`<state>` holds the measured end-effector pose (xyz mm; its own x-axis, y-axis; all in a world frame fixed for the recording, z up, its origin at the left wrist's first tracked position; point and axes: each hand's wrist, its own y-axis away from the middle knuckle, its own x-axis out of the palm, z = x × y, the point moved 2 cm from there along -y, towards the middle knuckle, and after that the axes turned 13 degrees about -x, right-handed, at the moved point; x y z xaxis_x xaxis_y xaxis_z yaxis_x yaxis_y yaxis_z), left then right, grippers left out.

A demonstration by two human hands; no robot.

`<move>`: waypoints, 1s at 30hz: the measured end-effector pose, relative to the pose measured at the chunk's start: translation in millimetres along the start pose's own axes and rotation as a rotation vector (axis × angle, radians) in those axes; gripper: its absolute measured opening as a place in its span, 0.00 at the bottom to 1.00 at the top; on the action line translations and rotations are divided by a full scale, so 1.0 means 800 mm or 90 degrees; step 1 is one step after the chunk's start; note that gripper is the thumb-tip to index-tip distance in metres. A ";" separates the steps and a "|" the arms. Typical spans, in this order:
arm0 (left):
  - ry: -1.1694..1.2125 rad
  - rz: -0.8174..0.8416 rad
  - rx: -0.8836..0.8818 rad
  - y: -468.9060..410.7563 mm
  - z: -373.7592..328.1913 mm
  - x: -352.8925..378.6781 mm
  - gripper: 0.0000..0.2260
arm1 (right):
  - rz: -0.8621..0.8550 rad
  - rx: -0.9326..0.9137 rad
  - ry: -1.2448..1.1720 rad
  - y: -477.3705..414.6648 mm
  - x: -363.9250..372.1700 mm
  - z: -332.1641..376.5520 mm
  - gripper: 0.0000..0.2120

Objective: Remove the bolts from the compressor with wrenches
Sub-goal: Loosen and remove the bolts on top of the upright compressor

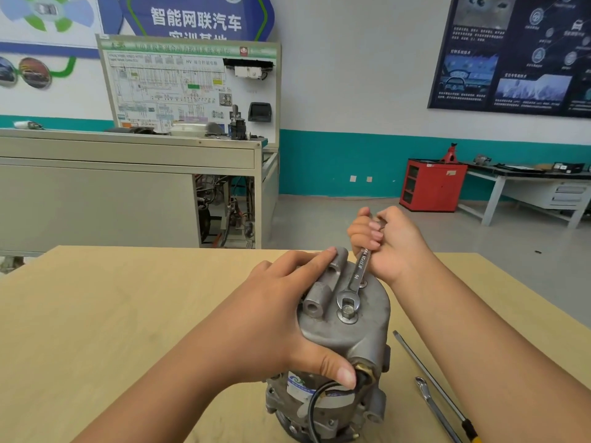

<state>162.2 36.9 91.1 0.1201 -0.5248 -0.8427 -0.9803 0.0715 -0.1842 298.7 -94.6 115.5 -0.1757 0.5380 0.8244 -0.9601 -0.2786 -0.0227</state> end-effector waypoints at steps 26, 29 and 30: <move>-0.004 -0.115 -0.062 0.008 -0.010 0.011 0.55 | -0.132 -0.313 0.005 0.071 -0.029 0.038 0.10; -0.026 -0.111 -0.064 0.014 -0.017 0.015 0.56 | -0.166 -0.312 -0.048 0.088 -0.046 0.032 0.14; -0.029 -0.110 -0.065 0.017 -0.018 0.016 0.57 | -0.172 -0.314 -0.068 0.093 -0.051 0.029 0.14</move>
<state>148.4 18.8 85.2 0.2926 -0.4828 -0.8254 -0.9550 -0.1044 -0.2775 239.3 -156.0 93.2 0.0892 0.4483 0.8894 -0.9604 0.2755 -0.0426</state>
